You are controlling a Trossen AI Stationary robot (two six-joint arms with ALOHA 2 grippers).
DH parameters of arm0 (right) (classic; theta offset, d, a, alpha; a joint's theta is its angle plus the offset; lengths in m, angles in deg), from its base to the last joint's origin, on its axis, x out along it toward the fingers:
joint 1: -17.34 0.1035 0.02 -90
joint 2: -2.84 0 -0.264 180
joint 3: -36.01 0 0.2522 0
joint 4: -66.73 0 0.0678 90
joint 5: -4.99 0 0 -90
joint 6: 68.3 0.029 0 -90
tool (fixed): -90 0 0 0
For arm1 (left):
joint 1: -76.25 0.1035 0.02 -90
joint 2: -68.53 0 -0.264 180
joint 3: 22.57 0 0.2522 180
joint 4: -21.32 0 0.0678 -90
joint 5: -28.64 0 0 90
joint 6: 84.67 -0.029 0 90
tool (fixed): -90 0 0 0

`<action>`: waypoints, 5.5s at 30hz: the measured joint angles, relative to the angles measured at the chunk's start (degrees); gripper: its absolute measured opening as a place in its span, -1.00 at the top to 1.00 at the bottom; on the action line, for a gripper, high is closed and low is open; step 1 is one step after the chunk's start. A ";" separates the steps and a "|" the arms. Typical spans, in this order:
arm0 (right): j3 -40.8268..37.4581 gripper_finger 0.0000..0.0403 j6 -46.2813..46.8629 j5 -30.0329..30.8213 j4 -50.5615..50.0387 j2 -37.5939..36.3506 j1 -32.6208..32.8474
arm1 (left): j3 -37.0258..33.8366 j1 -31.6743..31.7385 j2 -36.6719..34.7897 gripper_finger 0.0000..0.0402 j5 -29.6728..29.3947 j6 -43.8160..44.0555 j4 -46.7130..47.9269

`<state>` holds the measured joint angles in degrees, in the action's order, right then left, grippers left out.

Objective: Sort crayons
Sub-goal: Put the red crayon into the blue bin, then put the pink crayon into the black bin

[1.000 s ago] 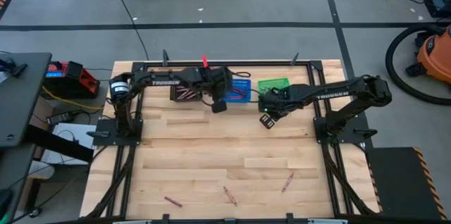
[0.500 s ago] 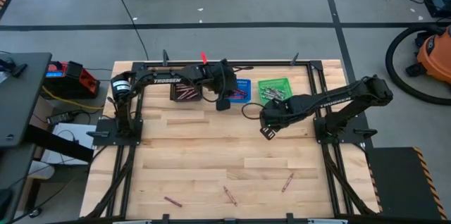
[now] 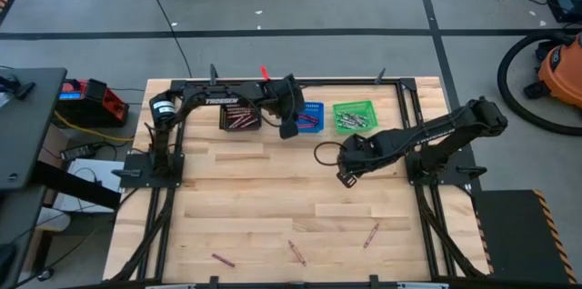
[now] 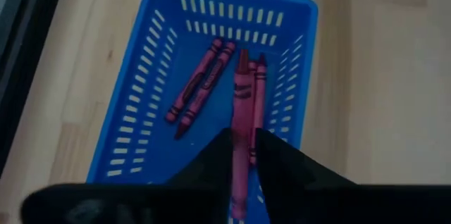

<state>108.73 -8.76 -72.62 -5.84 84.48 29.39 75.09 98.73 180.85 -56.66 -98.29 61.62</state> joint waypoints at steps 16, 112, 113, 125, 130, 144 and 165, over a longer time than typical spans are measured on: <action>0.00 0.59 3.07 -6.03 0.07 0.02 5.53 | 2.22 -1.13 -3.03 0.53 -1.06 -1.33 6.92; -4.00 0.59 -39.06 -7.87 20.40 16.68 38.26 | 2.60 -66.38 -15.72 0.52 -24.33 56.33 31.97; -4.15 0.59 -39.15 -7.70 20.45 16.68 38.26 | 2.60 -66.38 -15.72 0.52 -24.35 56.33 31.97; -7.02 0.59 -43.95 -7.98 25.21 16.68 38.26 | 2.60 -66.38 -15.67 0.52 -24.57 56.33 31.99; -8.37 0.59 -46.25 -7.98 26.40 16.43 38.26 | 2.60 -66.38 -15.67 0.52 -24.59 56.33 32.01; -8.72 0.64 -44.64 -7.33 26.18 16.44 35.70 | 2.60 -66.38 -15.67 0.52 -25.64 56.30 32.01; -7.69 0.96 -41.11 -9.27 25.63 16.65 35.57 | 2.60 -66.38 -15.67 0.52 -26.34 56.33 32.01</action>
<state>101.04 -49.86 -81.90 19.79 101.13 64.96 77.69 32.35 165.18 -83.00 -41.97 93.63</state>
